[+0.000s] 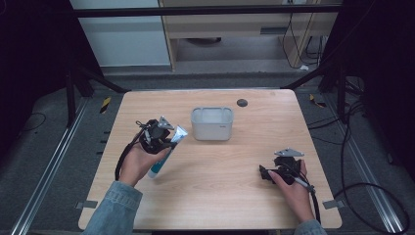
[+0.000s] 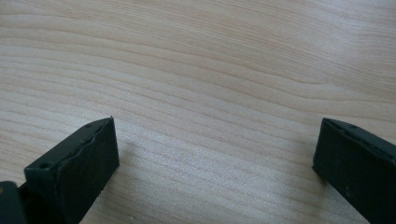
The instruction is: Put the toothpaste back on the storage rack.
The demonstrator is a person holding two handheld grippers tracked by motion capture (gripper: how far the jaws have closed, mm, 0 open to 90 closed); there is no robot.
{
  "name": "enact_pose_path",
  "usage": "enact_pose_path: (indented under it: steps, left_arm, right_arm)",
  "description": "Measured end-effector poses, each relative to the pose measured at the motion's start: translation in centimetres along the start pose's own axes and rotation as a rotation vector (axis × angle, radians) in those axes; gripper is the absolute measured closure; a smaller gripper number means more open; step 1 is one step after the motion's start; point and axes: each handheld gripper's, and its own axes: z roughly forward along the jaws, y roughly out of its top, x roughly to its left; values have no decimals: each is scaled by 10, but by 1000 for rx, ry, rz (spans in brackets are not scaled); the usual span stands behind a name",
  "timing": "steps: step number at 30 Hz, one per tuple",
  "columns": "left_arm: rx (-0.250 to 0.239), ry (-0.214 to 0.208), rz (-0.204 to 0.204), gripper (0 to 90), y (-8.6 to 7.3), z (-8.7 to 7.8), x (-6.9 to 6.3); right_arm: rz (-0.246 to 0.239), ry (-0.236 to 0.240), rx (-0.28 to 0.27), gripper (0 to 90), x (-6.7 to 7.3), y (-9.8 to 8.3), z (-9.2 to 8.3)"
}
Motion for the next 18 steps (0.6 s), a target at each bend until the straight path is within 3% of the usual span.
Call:
enact_pose_path:
  steps: [11,18]
  left_arm:
    - [-47,-20,5,795,24,-9,-5]
    - [-60,-23,34,795,44,-13,-12]
  right_arm:
    - [-2,0,-1,6,0,0,0]
    - [-4,1,-1,6,0,0,0]
